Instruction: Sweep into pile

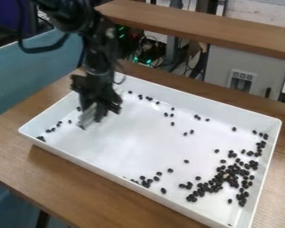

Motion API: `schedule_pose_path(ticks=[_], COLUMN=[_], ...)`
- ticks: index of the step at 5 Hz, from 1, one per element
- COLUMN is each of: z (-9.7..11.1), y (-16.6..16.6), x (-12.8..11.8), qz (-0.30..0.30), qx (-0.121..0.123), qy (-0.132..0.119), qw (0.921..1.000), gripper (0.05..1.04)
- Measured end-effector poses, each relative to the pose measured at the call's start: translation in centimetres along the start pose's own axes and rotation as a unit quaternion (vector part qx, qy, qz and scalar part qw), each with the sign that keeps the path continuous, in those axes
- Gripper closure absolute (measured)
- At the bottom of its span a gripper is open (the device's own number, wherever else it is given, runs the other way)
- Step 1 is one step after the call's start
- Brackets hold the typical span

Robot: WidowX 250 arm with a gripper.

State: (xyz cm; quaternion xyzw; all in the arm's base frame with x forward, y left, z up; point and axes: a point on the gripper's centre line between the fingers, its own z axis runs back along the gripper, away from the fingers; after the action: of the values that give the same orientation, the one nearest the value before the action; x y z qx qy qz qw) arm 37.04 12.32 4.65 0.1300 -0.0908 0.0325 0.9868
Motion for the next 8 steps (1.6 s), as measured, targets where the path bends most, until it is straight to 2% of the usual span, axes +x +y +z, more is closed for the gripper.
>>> schedule_pose_path(ticks=[1, 2, 4, 5, 6, 7, 8], z=[-2.2, -3.4, -4.2, -4.5, -4.1, -3.5, -2.2], y=[3.1, 4.3, 3.9, 3.0, 1.4, -1.3, -5.7], x=[1.1, 1.3, 3.9, 4.9, 5.4, 5.1, 4.4], qz=[0.04, 0.047, -0.002, -0.033, -0.065, -0.097, -0.147], qx=[0.002, -0.002, 0.006, 0.01, 0.0, -0.012, -0.024], qy=[0.014, 0.027, 0.015, 0.023, 0.018, 0.007, 0.005], qw=[0.9991, 0.9985, 0.9999, 0.9992, 0.9978, 0.9951, 0.9889], gripper=[0.704, 0.704, 0.704, 0.704, 0.704, 0.704, 0.704])
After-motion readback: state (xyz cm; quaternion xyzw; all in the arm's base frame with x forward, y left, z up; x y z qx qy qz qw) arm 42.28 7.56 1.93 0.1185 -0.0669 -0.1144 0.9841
